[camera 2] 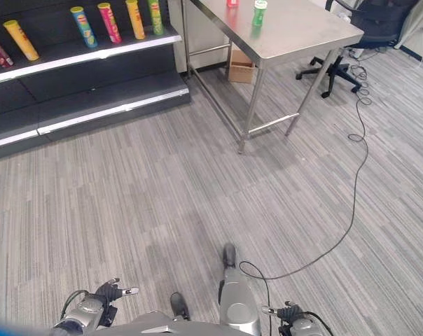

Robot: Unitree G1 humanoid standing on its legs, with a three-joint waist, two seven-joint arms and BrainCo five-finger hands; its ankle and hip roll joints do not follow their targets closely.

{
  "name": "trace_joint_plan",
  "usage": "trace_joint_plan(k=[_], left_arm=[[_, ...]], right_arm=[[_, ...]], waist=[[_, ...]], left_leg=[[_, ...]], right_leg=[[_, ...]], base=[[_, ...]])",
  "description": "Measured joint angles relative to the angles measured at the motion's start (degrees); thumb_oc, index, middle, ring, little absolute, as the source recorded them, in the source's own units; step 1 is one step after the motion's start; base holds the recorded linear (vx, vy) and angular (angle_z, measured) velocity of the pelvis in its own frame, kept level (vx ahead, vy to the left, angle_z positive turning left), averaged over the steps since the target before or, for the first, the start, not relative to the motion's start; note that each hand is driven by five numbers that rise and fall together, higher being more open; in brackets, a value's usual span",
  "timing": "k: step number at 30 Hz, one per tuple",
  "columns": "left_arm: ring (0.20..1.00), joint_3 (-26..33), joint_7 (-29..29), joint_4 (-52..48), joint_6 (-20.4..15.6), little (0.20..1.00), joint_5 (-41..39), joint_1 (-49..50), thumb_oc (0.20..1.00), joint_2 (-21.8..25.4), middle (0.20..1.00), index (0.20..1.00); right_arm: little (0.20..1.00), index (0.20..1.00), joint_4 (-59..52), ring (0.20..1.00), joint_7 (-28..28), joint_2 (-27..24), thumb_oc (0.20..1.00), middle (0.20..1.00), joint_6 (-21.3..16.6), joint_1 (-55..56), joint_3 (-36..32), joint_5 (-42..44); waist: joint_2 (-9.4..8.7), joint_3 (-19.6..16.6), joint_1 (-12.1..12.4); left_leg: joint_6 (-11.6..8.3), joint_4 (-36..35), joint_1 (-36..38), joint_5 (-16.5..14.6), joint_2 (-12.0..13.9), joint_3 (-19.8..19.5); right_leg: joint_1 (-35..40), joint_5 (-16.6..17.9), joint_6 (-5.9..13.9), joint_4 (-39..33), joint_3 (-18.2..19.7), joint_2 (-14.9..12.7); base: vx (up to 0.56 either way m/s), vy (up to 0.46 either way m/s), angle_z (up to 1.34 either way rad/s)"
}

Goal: Put the goods on the table back onto the shelves and tidy them up.

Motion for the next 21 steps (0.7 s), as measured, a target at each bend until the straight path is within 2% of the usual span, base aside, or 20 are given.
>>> trace_joint_plan(k=[2,4,5,6,7,8,9,10,11,12,13,14,15,16,17,18,19,20,21], left_arm=[[1.000,-0.01,-0.01,0.01,-0.02,1.000,0.05,-0.28,1.000,-0.16,1.000,1.000],[1.000,-0.23,-0.08,0.04,-0.01,1.000,1.25,0.50,1.000,-0.86,1.000,1.000],[1.000,-1.41,-0.21,0.65,0.01,1.000,1.90,1.47,1.000,-1.55,1.000,1.000],[1.000,-1.83,-0.31,1.51,0.04,1.000,2.10,1.79,1.000,-2.19,1.000,1.000],[1.000,-2.28,-0.40,1.93,0.03,1.000,2.16,2.03,1.000,-2.57,1.000,1.000],[1.000,-2.22,-0.60,1.97,-0.05,1.000,2.18,2.62,1.000,-3.05,1.000,1.000],[1.000,-2.24,-0.64,2.16,0.08,1.000,2.18,2.70,1.000,-3.11,1.000,1.000],[1.000,-1.90,-0.69,2.02,-0.21,1.000,2.17,3.47,1.000,-2.90,1.000,1.000],[1.000,-1.21,-0.68,1.72,-0.20,1.000,2.05,3.77,1.000,-2.95,1.000,1.000],[1.000,-1.70,-0.59,2.60,-0.23,1.000,2.01,3.35,1.000,-3.22,1.000,1.000],[1.000,-1.42,-0.78,2.77,0.07,1.000,1.83,3.38,1.000,-4.06,1.000,1.000],[1.000,-1.02,-0.71,2.39,0.12,1.000,1.51,2.64,1.000,-3.28,1.000,1.000],[1.000,-0.95,-0.45,2.27,0.27,1.000,1.52,2.79,1.000,-2.06,1.000,1.000],[1.000,-0.42,-0.33,2.23,0.27,1.000,1.46,2.84,1.000,-1.52,1.000,1.000],[1.000,-0.24,-0.32,2.38,0.18,1.000,1.07,2.73,1.000,-1.18,1.000,1.000],[1.000,-0.36,-0.32,2.45,0.03,1.000,0.92,2.26,1.000,-1.16,1.000,1.000],[1.000,-0.53,-0.49,1.88,-0.07,1.000,0.91,2.48,1.000,-0.67,1.000,1.000],[1.000,0.04,-0.47,2.35,-0.29,1.000,0.89,2.30,1.000,-0.71,1.000,1.000],[1.000,0.12,-0.50,2.77,0.03,1.000,0.89,2.78,1.000,-1.07,1.000,1.000]], right_arm=[[1.000,1.000,0.69,1.000,0.01,0.06,1.000,1.000,0.09,0.06,-1.10,0.00],[1.000,1.000,2.17,1.000,0.07,-0.13,1.000,1.000,0.11,1.15,-1.65,-0.01],[1.000,1.000,2.19,1.000,0.13,-0.63,1.000,1.000,0.14,2.41,-1.64,-0.01],[1.000,1.000,2.19,1.000,0.11,-1.05,1.000,1.000,0.02,3.59,-1.63,-0.02],[1.000,1.000,2.08,1.000,0.11,-1.49,1.000,1.000,0.01,4.01,-1.62,-0.02],[1.000,1.000,2.06,1.000,0.15,-2.69,1.000,1.000,-0.04,3.05,-1.54,-0.02],[1.000,1.000,1.55,1.000,0.12,-3.42,1.000,1.000,-0.34,2.74,-1.58,-0.02],[1.000,1.000,1.67,1.000,0.23,-3.62,1.000,1.000,-0.22,1.96,-2.10,-0.02],[1.000,1.000,1.79,1.000,0.16,-3.37,1.000,1.000,-0.20,1.61,-2.20,-0.03],[1.000,1.000,1.82,1.000,0.18,-3.41,1.000,1.000,-0.65,1.56,-1.98,-0.05],[1.000,1.000,1.74,1.000,-0.05,-4.06,1.000,1.000,-0.43,0.71,-0.69,0.01],[1.000,1.000,2.47,1.000,-0.10,-3.90,1.000,1.000,0.05,0.45,0.77,-0.02],[1.000,1.000,2.55,1.000,0.00,-3.39,1.000,1.000,-0.02,0.10,1.66,0.00],[1.000,1.000,1.77,1.000,-0.01,-3.00,1.000,1.000,-0.12,-0.02,2.00,0.00],[1.000,1.000,2.17,1.000,-0.07,-2.21,1.000,1.000,0.30,-0.03,2.54,0.00],[1.000,1.000,2.06,1.000,0.09,-1.60,1.000,1.000,0.51,0.08,3.00,-0.01],[1.000,1.000,1.82,1.000,0.05,-1.55,1.000,1.000,0.53,-0.18,3.45,-0.02],[1.000,1.000,1.71,1.000,0.05,-1.64,1.000,1.000,0.45,-0.36,3.52,-0.01],[1.000,1.000,2.25,1.000,-0.05,-2.14,1.000,1.000,0.30,-1.25,3.96,-0.06]], waist=[[-0.19,-0.19,-0.69],[0.41,-1.60,-1.30],[2.09,-3.23,-2.26],[2.96,-4.08,-3.00],[3.36,-5.00,-2.79],[4.82,-5.90,-1.67],[4.92,-6.57,-2.18],[3.49,-6.98,-1.50],[2.76,-7.31,-1.09],[1.72,-7.41,-0.02],[2.01,-7.08,0.94],[1.59,-7.01,1.95],[0.62,-7.10,2.37],[0.37,-6.86,2.01],[-0.20,-6.55,2.15],[-1.26,-5.98,3.24],[-1.34,-5.70,3.91],[-1.21,-5.50,4.41],[0.73,-4.51,4.18]], left_leg=[[-0.94,-0.01,1.20,-0.62,0.46,-1.56],[-3.23,-0.01,3.44,-2.14,2.12,-4.57],[-5.50,0.01,5.00,-3.66,5.06,-7.82],[-6.59,0.22,5.97,-4.29,6.42,-8.96],[-6.90,0.69,6.53,-4.30,7.32,-9.21],[-7.38,4.24,7.54,-3.35,7.07,-9.05],[-8.96,8.21,6.87,-3.57,7.66,-7.88],[-12.34,19.27,3.76,-2.52,9.28,-7.68],[-14.42,31.59,-1.96,-1.97,10.91,-9.51],[-15.96,46.14,-9.88,3.65,11.83,-11.31],[-15.65,56.80,-16.60,6.59,11.80,-13.88],[-15.21,62.77,-20.59,6.23,11.52,-13.48],[-15.37,61.25,-22.18,5.68,10.53,-11.59],[-15.37,58.76,-22.90,5.68,10.13,-11.11],[-14.33,54.02,-24.04,5.06,10.51,-9.52],[-12.49,44.87,-23.44,4.67,10.39,-7.04],[-12.16,36.49,-24.00,4.97,10.36,-6.77],[-11.02,25.55,-22.86,5.89,10.61,-6.34],[-10.70,7.45,-21.77,9.36,11.85,-6.33]], right_leg=[[-0.16,0.01,-0.01,1.40,-1.35,-0.27],[1.48,0.89,-1.29,7.49,-1.39,-0.11],[3.27,2.44,-2.82,9.99,-1.67,2.12],[4.48,2.54,-2.98,10.24,-2.24,3.56],[5.34,2.83,-3.42,10.12,-2.79,4.53],[7.92,1.55,-5.47,9.05,-3.20,6.20],[10.25,1.16,-7.11,7.16,-4.32,7.04],[15.26,0.68,-7.79,2.67,-5.84,7.94],[16.14,-0.37,-8.76,2.43,-6.90,7.65],[16.83,0.04,-13.42,2.58,-7.37,8.08],[17.18,-0.91,-15.47,3.09,-6.29,8.80],[17.20,-0.27,-15.57,2.90,-5.95,8.97],[18.66,-0.14,-15.68,2.59,-4.88,8.96],[19.94,-0.80,-16.38,2.30,-4.65,9.46],[21.31,-2.09,-17.43,1.19,-3.12,10.00],[22.68,-2.14,-17.66,0.17,-1.73,9.76],[23.07,-2.38,-17.26,-0.50,-1.19,10.06],[23.43,-2.78,-17.13,-0.48,-0.41,10.38],[25.30,-3.85,-15.05,-0.46,-0.06,12.15]], base=[[0.41,-0.130,0.42],[0.48,-0.205,0.81],[0.42,-0.215,1.17],[0.36,-0.208,0.98],[0.36,-0.230,0.40],[0.38,-0.264,0.26],[0.48,-0.402,0.21],[0.47,-0.481,0.29],[0.44,-0.460,0.02],[0.24,-0.249,-0.17],[0.20,-0.125,-0.37],[0.33,-0.116,-0.55],[0.33,-0.119,-0.52],[0.47,-0.035,-0.33],[0.25,0.029,-0.29],[0.40,0.071,-0.35],[0.30,0.099,-0.57],[0.47,0.136,-0.50],[0.55,0.145,-0.41]])
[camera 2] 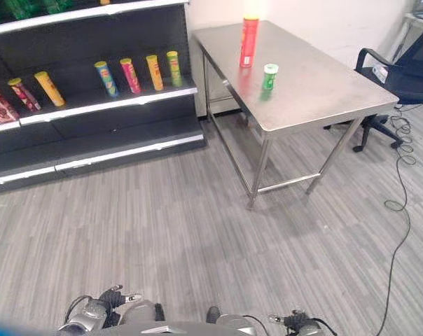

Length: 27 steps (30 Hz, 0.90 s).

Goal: Put the goods on the table back onto the shelves and tidy them up.

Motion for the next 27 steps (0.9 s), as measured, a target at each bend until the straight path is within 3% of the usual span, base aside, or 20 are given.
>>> trace_joint_plan(k=[1,3,5,6,7,8,9,11,12,13,14,15,16,17,18,21,22,23,26,27], left_arm=[[1.000,0.09,-0.05,0.08,-0.02,1.000,-0.02,0.19,1.000,-0.47,1.000,1.000],[1.000,0.67,-0.09,-0.16,-0.39,1.000,-1.97,0.45,1.000,-1.09,1.000,1.000],[1.000,1.71,-0.05,0.22,-0.28,1.000,-2.05,1.70,1.000,-1.82,1.000,1.000],[1.000,0.97,-0.15,0.57,-0.34,1.000,-2.00,2.81,1.000,-1.10,1.000,1.000],[1.000,2.19,-0.14,2.28,-0.31,1.000,-2.00,3.09,1.000,-1.53,1.000,1.000],[1.000,2.04,0.09,3.06,0.24,1.000,-1.94,3.28,1.000,-1.14,1.000,1.000],[1.000,1.92,0.19,3.23,0.26,1.000,-1.94,3.68,1.000,-0.47,1.000,1.000],[1.000,0.86,-0.05,2.79,0.22,1.000,-1.94,2.86,1.000,0.76,1.000,1.000],[1.000,-0.17,-0.03,2.58,0.11,1.000,-1.93,1.71,1.000,1.14,1.000,1.000],[1.000,-0.15,-0.03,2.46,-0.09,1.000,-1.93,1.00,1.000,1.16,1.000,1.000],[1.000,-1.81,-0.01,1.49,0.09,1.000,-1.82,-1.00,1.000,1.67,1.000,1.000],[1.000,-2.53,0.04,1.32,0.08,1.000,-1.75,-0.66,1.000,1.42,1.000,1.000],[1.000,-3.09,0.10,0.74,0.11,1.000,-1.66,-0.42,1.000,1.06,1.000,1.000],[1.000,-3.65,0.12,0.44,-0.20,1.000,-1.57,-0.77,1.000,1.02,1.000,1.000],[1.000,-3.34,0.39,0.65,-0.18,1.000,-1.54,-0.95,1.000,1.51,1.000,1.000],[1.000,-2.43,0.49,0.53,0.19,1.000,-1.05,-1.33,1.000,1.20,1.000,1.000],[1.000,-2.20,0.32,0.71,0.23,1.000,-0.92,-1.36,1.000,0.92,1.000,1.000],[1.000,-2.17,0.32,0.61,0.16,1.000,-0.62,-1.23,1.000,0.05,1.000,1.000],[1.000,-2.23,0.29,-0.56,-0.01,1.000,0.91,0.12,1.000,-1.14,1.000,1.000],[1.000,-2.28,0.22,-0.46,0.08,1.000,1.32,0.38,1.000,-1.68,1.000,1.000]], right_arm=[[1.000,1.000,-0.05,1.000,-0.11,-0.62,1.000,1.000,0.00,0.25,0.30,-0.02],[1.000,1.000,0.05,1.000,-0.28,-0.97,1.000,1.000,-0.30,-0.11,0.77,-0.11],[1.000,1.000,1.04,1.000,-0.36,-0.71,1.000,1.000,-0.51,-0.36,1.38,-0.87],[1.000,1.000,1.85,1.000,-0.19,-0.82,1.000,1.000,-0.59,0.06,1.48,-2.26],[1.000,1.000,3.63,1.000,0.00,-1.04,1.000,1.000,-0.57,0.00,1.40,-2.50],[1.000,1.000,4.50,1.000,0.24,-0.19,1.000,1.000,-0.08,0.21,1.53,-3.22],[1.000,1.000,4.21,1.000,0.40,0.62,1.000,1.000,-0.26,0.85,1.87,-3.63],[1.000,1.000,2.34,1.000,0.58,1.67,1.000,1.000,-0.52,1.48,1.84,-4.46],[1.000,1.000,0.89,1.000,0.61,1.82,1.000,1.000,-0.33,2.40,1.38,-4.46],[1.000,1.000,0.79,1.000,0.64,1.79,1.000,1.000,-0.36,2.75,1.28,-4.43],[1.000,1.000,0.16,1.000,0.58,1.87,1.000,1.000,-0.54,2.75,-0.38,-4.36],[1.000,1.000,-0.09,1.000,0.53,1.83,1.000,1.000,-0.50,2.56,-1.22,-4.34],[1.000,1.000,-0.10,1.000,0.20,1.67,1.000,1.000,-0.54,2.72,-1.13,-4.21],[1.000,1.000,-0.11,1.000,0.10,0.88,1.000,1.000,-0.50,2.58,-1.27,-3.78],[1.000,1.000,-0.11,1.000,0.29,1.09,1.000,1.000,-0.49,2.21,-1.11,-3.78],[1.000,1.000,-0.25,1.000,0.35,1.83,1.000,1.000,-0.29,3.21,-1.83,-3.14],[1.000,1.000,-0.13,1.000,0.35,1.98,1.000,1.000,-0.18,3.20,-1.90,-3.14],[1.000,1.000,-0.03,1.000,0.34,2.03,1.000,1.000,0.47,4.38,-2.17,-3.15],[1.000,1.000,-0.02,1.000,0.40,1.86,1.000,1.000,0.80,6.63,-2.21,-3.16],[1.000,1.000,-0.08,1.000,0.40,1.58,1.000,1.000,0.75,6.45,-2.18,-3.16]], waist=[[1.81,0.67,0.04],[2.25,1.52,1.86],[1.72,1.39,2.77],[1.00,0.69,2.88],[1.13,0.43,3.23],[0.56,-0.71,4.07],[-0.41,-2.15,4.25],[-0.55,-3.11,3.78],[-0.72,-3.18,2.99],[-0.53,-3.16,3.02],[-0.51,-2.48,1.74],[0.30,-2.28,1.40],[1.62,-2.14,1.25],[2.82,-1.91,0.07],[3.20,-0.99,-0.49],[0.98,0.60,-2.71],[0.21,0.92,-3.29],[-0.83,1.41,-3.52],[-1.39,0.45,-3.43],[0.08,-0.09,-3.97]], left_leg=[[-0.31,-8.15,-0.92,1.32,1.20,-1.94],[-1.01,-8.13,-3.31,2.48,1.09,-5.84],[0.29,-7.68,-0.91,3.08,-0.47,-4.01],[1.11,-8.01,4.67,3.67,-4.53,0.01],[1.64,-8.04,7.22,3.98,-4.78,0.89],[5.26,-7.28,7.76,6.55,-4.87,2.23],[6.90,-6.90,7.67,5.14,-5.30,3.78],[10.03,-7.38,9.23,3.42,-6.07,4.79],[10.86,-7.18,11.13,2.36,-8.00,3.74],[11.32,-7.15,11.97,1.07,-8.92,3.60],[14.41,-7.51,15.44,-3.21,-12.65,3.71],[14.70,-7.47,16.81,-3.12,-13.21,3.78],[14.19,-7.52,17.34,-4.47,-13.26,3.89],[13.31,-7.50,18.56,-5.65,-13.34,3.55],[12.24,-7.44,18.70,-6.95,-13.49,3.01],[11.07,-7.47,20.38,-9.26,-14.57,1.05],[10.97,-7.48,21.34,-9.81,-14.89,0.63],[10.21,-7.50,23.68,-11.56,-14.96,0.11],[9.27,-7.46,27.22,-14.03,-14.16,-1.59],[7.54,-7.15,28.28,-15.11,-11.92,-2.79]], right_leg=[[1.67,-1.26,0.95,0.02,0.48,1.63],[4.28,-3.64,1.34,0.04,3.49,1.82],[8.85,-5.18,1.77,0.43,6.01,0.68],[13.18,-8.00,4.98,0.37,7.79,-1.97],[13.95,-8.53,5.87,1.19,8.83,-2.16],[12.98,-9.93,6.79,4.29,9.96,-2.94],[10.85,-10.31,7.20,7.70,9.34,-3.67],[2.90,-9.91,7.74,24.39,5.23,-5.09],[-4.56,-11.27,9.99,39.27,3.91,-9.23],[-6.51,-11.35,10.58,41.66,4.49,-10.26],[-16.41,-10.00,11.64,57.09,5.07,-16.50],[-18.15,-10.09,11.59,57.93,3.43,-18.37],[-20.14,-10.52,11.07,54.19,2.04,-18.57],[-21.39,-10.36,10.62,43.43,-1.43,-18.30],[-22.69,-8.51,11.22,29.49,-1.60,-15.50],[-23.35,4.15,12.15,4.38,1.90,-10.99],[-23.07,5.83,12.63,-0.06,1.62,-11.06],[-23.21,8.29,12.12,0.07,-0.74,-11.20],[-20.95,11.56,10.55,2.86,-1.21,-11.21],[-19.52,14.40,8.64,3.12,-2.15,-9.64]], base=[[0.59,0.116,-0.30],[0.45,0.076,-0.66],[0.65,0.218,-1.05],[0.95,0.369,-0.88],[0.69,0.304,-1.06],[0.36,0.205,-0.80],[0.28,0.206,-0.80],[0.19,0.191,-0.23],[0.34,0.322,0.14],[0.48,0.381,0.25],[0.34,0.223,0.21],[0.23,0.061,0.11],[0.16,-0.009,0.08],[0.38,-0.056,0.13],[0.49,-0.105,0.27],[0.32,-0.089,0.31],[0.28,-0.108,0.19],[0.23,-0.100,0.25],[0.27,-0.174,0.31],[0.22,-0.172,0.51]])
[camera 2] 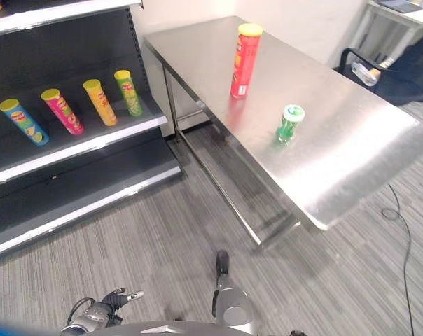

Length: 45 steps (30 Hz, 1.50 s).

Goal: Put the goods on the table back onto the shelves and tidy them up.

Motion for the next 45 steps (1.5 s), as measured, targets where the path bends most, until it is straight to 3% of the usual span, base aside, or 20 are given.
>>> trace_joint_plan(k=[3,8,10,11,13,15,17,21,22,23,28,32,34,37,38,39,41,42,44,45], left_arm=[[1.000,0.17,-0.12,-0.18,-0.05,1.000,-0.01,-0.96,1.000,-0.34,1.000,1.000],[1.000,2.56,-0.24,-0.08,-0.37,1.000,-0.09,-0.82,1.000,-1.02,1.000,1.000],[1.000,3.11,-0.29,1.51,0.16,1.000,-0.49,-1.03,1.000,-0.54,1.000,1.000],[1.000,2.88,-0.26,1.50,0.15,1.000,-0.51,-0.91,1.000,-0.32,1.000,1.000],[1.000,2.31,-0.29,1.18,-0.07,1.000,-0.65,-2.11,1.000,0.06,1.000,1.000],[1.000,2.16,-0.28,1.14,0.13,1.000,-0.66,-2.29,1.000,0.46,1.000,1.000],[1.000,1.80,-0.31,0.82,0.14,1.000,-0.65,-1.13,1.000,0.27,1.000,1.000],[1.000,1.00,-0.33,0.86,0.03,1.000,-0.64,-0.20,1.000,0.07,1.000,1.000],[1.000,0.96,-0.32,0.84,0.01,1.000,-0.63,0.58,1.000,-0.20,1.000,1.000],[1.000,0.98,-0.29,0.84,0.03,1.000,-0.64,0.02,1.000,-0.26,1.000,1.000],[1.000,1.12,-0.17,-0.15,-0.12,1.000,-0.79,-0.38,1.000,1.35,1.000,1.000],[1.000,1.92,0.03,-0.75,-0.72,1.000,-1.29,-1.41,1.000,3.80,1.000,1.000],[1.000,1.06,-0.51,-1.11,-0.68,1.000,-1.16,-1.69,1.000,4.33,1.000,1.000],[1.000,-0.11,-0.46,-0.70,-0.63,1.000,-0.43,-2.81,1.000,6.16,1.000,1.000],[1.000,-0.10,-0.40,-0.85,-0.66,1.000,-0.29,-3.09,1.000,6.32,1.000,1.000],[1.000,-0.04,-0.26,-1.38,-0.62,1.000,-0.05,-2.64,1.000,6.08,1.000,1.000],[1.000,0.17,0.11,-1.67,-0.61,1.000,-0.01,-1.62,1.000,4.88,1.000,1.000],[1.000,0.19,0.16,-1.75,-0.62,1.000,-0.01,-1.59,1.000,4.86,1.000,1.000],[1.000,1.28,0.89,-3.14,-0.64,1.000,-0.02,-0.24,1.000,3.71,1.000,1.000],[1.000,2.29,0.90,-3.67,-0.66,1.000,-0.05,0.65,1.000,3.28,1.000,1.000]], right_arm=[[1.000,1.000,-0.22,1.000,0.00,-0.81,1.000,1.000,-0.15,-2.12,-0.01,-0.02],[1.000,1.000,-3.10,1.000,-0.13,-2.47,1.000,1.000,-1.43,-4.88,-1.32,0.00],[1.000,1.000,-1.91,1.000,-0.14,-2.14,1.000,1.000,-2.23,-4.33,0.10,0.31],[1.000,1.000,-0.35,1.000,-0.17,-2.06,1.000,1.000,-1.52,-4.32,0.74,0.33],[1.000,1.000,2.59,1.000,-0.16,-1.74,1.000,1.000,-0.44,-4.21,0.90,0.33],[1.000,1.000,2.77,1.000,-0.20,-1.84,1.000,1.000,-0.40,-3.63,1.75,0.32],[1.000,1.000,4.14,1.000,-0.15,-2.28,1.000,1.000,-0.46,-3.23,1.11,-0.13],[1.000,1.000,4.67,1.000,-0.20,-2.84,1.000,1.000,-0.14,-0.60,-1.20,-0.13],[1.000,1.000,4.56,1.000,-0.21,-3.15,1.000,1.000,-0.03,-0.50,-2.09,-0.11],[1.000,1.000,4.63,1.000,-0.24,-3.22,1.000,1.000,0.02,0.34,-2.50,-0.02],[1.000,1.000,4.08,1.000,-0.38,-2.38,1.000,1.000,-0.59,-0.15,-9.81,2.73],[1.000,1.000,4.49,1.000,-2.40,-7.73,1.000,1.000,-0.60,1.82,-17.34,8.35],[1.000,1.000,9.23,1.000,-1.52,-19.84,1.000,1.000,-0.93,4.72,-42.15,14.42],[1.000,1.000,16.93,1.000,-5.09,-40.16,1.000,1.000,0.18,11.16,-50.61,17.82],[1.000,1.000,15.75,1.000,-5.85,-41.69,1.000,1.000,0.36,12.32,-50.77,17.77],[1.000,1.000,11.41,1.000,-7.15,-42.72,1.000,1.000,1.97,12.40,-54.60,17.08],[1.000,1.000,-4.79,1.000,-10.70,-45.32,1.000,1.000,2.92,13.51,-60.92,14.51],[1.000,1.000,-5.63,1.000,-10.85,-45.32,1.000,1.000,2.90,13.61,-61.01,14.34],[1.000,1.000,-31.89,1.000,-15.46,-45.46,1.000,1.000,-1.46,15.93,-59.98,8.96],[1.000,1.000,-36.83,1.000,-15.82,-45.47,1.000,1.000,-2.34,13.00,-56.13,6.85]], waist=[[1.31,-0.45,0.64],[0.14,-0.63,1.42],[-1.02,0.21,2.24],[-1.13,0.25,2.23],[-1.83,0.81,2.50],[-0.93,1.46,2.34],[1.44,1.06,2.32],[2.92,-0.39,0.47],[4.33,-1.09,0.52],[5.39,-1.07,-0.61],[4.02,-0.78,-0.97],[2.52,-0.03,-2.62],[2.88,-0.04,-4.39],[2.14,-0.35,-5.66],[1.09,-0.65,-5.71],[-0.49,-0.56,-6.05],[-0.32,-1.01,-7.56],[-0.31,-1.02,-7.59],[-0.09,-1.41,-8.44],[0.06,-1.91,-6.54]], left_leg=[[-2.07,4.88,-0.13,0.51,3.26,2.16],[-10.46,30.27,-9.25,2.67,6.50,1.13],[-14.63,45.41,-16.29,9.78,8.83,-0.17],[-14.66,47.13,-18.73,9.45,9.99,0.16],[-12.79,41.76,-22.05,10.42,12.67,4.19],[-10.33,15.79,-20.74,12.58,12.88,4.40],[-9.34,0.14,-17.91,14.42,11.75,-0.16],[-8.19,-0.32,-14.06,15.20,9.26,1.56],[-6.86,-0.28,-11.73,15.91,9.39,2.83],[-4.66,-0.10,-11.35,13.20,9.42,2.92],[-2.67,-0.13,-9.78,11.01,7.15,6.93],[-2.13,-0.43,-8.86,9.30,5.58,9.74],[-1.63,-0.44,-8.49,8.55,4.70,9.61],[-1.46,-0.44,-8.96,8.43,4.31,9.32],[-1.42,-0.44,-9.01,8.46,4.45,9.25],[-1.44,-0.43,-9.16,8.47,4.52,9.25],[-1.60,-0.44,-8.99,8.32,4.06,8.14],[-1.60,-0.44,-8.99,8.32,4.05,8.12],[-1.33,-0.42,-9.08,8.55,3.90,7.76],[-1.22,-0.41,-9.70,8.63,3.96,7.60]], right_leg=[[4.57,-0.69,-6.00,-2.83,-2.37,2.58],[9.85,-5.57,-7.01,-3.12,-3.04,2.76],[12.41,-7.38,-8.43,-2.83,-2.59,3.21],[13.23,-8.84,-9.97,-2.79,-2.20,3.39],[14.07,-9.92,-9.91,-3.12,-2.42,3.73],[15.27,-10.99,-8.51,-3.14,-0.91,5.94],[15.91,-11.52,-8.13,-3.13,0.93,8.30],[16.14,-12.53,-7.69,-2.93,3.60,8.75],[15.96,-12.38,-7.56,-2.75,4.44,9.17],[15.98,-12.23,-7.06,-2.75,4.74,9.46],[14.90,-12.43,-4.24,-2.00,8.30,6.90],[14.45,-12.85,-2.08,-1.99,9.90,4.88],[15.24,-12.86,-1.51,-2.10,9.56,3.97],[15.40,-12.86,-1.32,-2.38,9.15,3.58],[15.39,-12.80,-1.40,-2.50,9.13,3.73],[15.52,-12.78,-1.42,-2.64,9.20,3.82],[16.25,-12.97,-1.13,-2.72,8.42,3.37],[16.26,-12.97,-1.12,-2.72,8.40,3.37],[15.82,-12.91,-1.11,-2.71,8.13,3.21],[15.97,-12.84,-1.21,-2.70,7.63,3.34]], base=[[0.17,-0.212,0.44],[0.09,-0.193,0.12],[0.11,-0.096,-0.16],[0.18,-0.040,-0.04],[0.23,0.133,-0.03],[0.22,0.181,-0.50],[0.09,0.099,-0.70],[0.10,0.128,-0.39],[0.09,0.124,-0.42],[0.07,0.083,-0.25],[0.06,0.117,-0.38],[0.08,0.104,-0.38],[0.10,0.054,0.10],[0.03,0.010,0.05],[0.00,0.000,0.00],[0.00,0.000,0.00],[0.02,-0.004,0.14],[0.00,-0.011,0.17],[-0.01,-0.029,0.15],[0.00,-0.053,0.17]])
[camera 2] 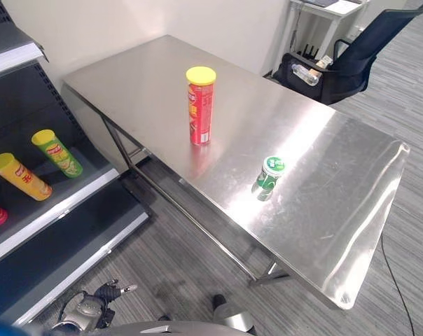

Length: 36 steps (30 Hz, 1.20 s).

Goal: Put the goods on the table back onto the shelves and tidy them up.

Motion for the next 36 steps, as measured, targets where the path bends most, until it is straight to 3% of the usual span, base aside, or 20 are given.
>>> trace_joint_plan(k=[4,5,7,10,16,22,36], left_arm=[[1.000,1.18,-0.61,-2.85,0.31,1.000,0.04,4.75,1.000,-0.23,1.000,1.000],[1.000,1.16,-1.04,-3.40,0.36,1.000,0.09,5.21,1.000,-0.43,1.000,1.000],[1.000,1.08,-1.31,-3.26,0.57,1.000,0.16,5.26,1.000,-0.29,1.000,1.000],[1.000,1.17,-1.52,-3.29,0.53,1.000,0.16,5.64,1.000,-0.27,1.000,1.000],[1.000,2.46,-2.05,-1.63,0.57,1.000,0.16,7.57,1.000,-0.29,1.000,1.000],[1.000,4.54,-2.60,-1.13,0.49,1.000,0.20,8.15,1.000,-0.42,1.000,1.000],[1.000,2.75,-2.85,-1.59,-0.03,1.000,2.35,7.55,1.000,-1.55,1.000,1.000]], right_arm=[[1.000,1.000,-17.35,1.000,2.99,4.02,1.000,1.000,-1.67,-5.62,15.64,-4.17],[1.000,1.000,-19.81,1.000,5.92,4.54,1.000,1.000,-2.48,-6.81,21.50,-7.62],[1.000,1.000,-21.91,1.000,8.77,4.49,1.000,1.000,-3.38,-7.71,26.47,-10.93],[1.000,1.000,-21.22,1.000,12.38,4.89,1.000,1.000,-4.32,-8.02,28.47,-13.32],[1.000,1.000,-21.75,1.000,18.32,6.76,1.000,1.000,-4.40,-6.09,30.85,-13.19],[1.000,1.000,-31.46,1.000,22.47,8.02,1.000,1.000,-5.63,-1.12,30.99,-13.10],[1.000,1.000,-35.32,1.000,24.27,8.15,1.000,1.000,-7.74,-9.80,37.26,-12.94]], waist=[[1.68,-0.79,2.03],[1.99,-0.47,4.37],[2.43,-0.41,4.47],[2.39,-0.30,5.91],[1.64,0.27,5.12],[1.97,0.58,4.24],[2.69,0.59,4.30]], left_leg=[[0.23,0.11,-0.15,0.32,-0.15,-1.49],[0.53,0.17,-0.32,0.56,-0.30,-1.91],[0.56,0.31,-0.26,0.78,-0.55,-3.09],[0.73,0.06,-0.32,0.89,-0.88,-3.81],[0.79,-0.01,-0.24,1.01,-1.04,-4.54],[0.75,-0.01,-0.05,1.05,-1.06,-4.72],[0.72,-0.01,0.47,1.14,-1.03,-4.34]], right_leg=[[0.32,0.00,-0.07,-0.02,-1.41,-0.06],[0.41,0.00,-0.08,-0.04,-1.87,-0.20],[0.78,-0.01,-0.08,-0.03,-2.61,-0.39],[1.32,-0.22,0.12,-0.05,-3.31,-0.69],[1.86,-0.30,0.25,-0.08,-3.96,-0.95],[2.20,-0.45,0.47,-0.22,-4.41,-0.99],[2.30,-0.44,0.47,-0.33,-4.07,-0.98]], base=[[0.00,-0.048,0.22],[0.00,-0.057,0.28],[0.00,-0.045,0.33],[0.00,-0.033,0.15],[0.00,-0.029,0.04],[0.01,-0.016,0.02],[0.00,-0.001,-0.02]])
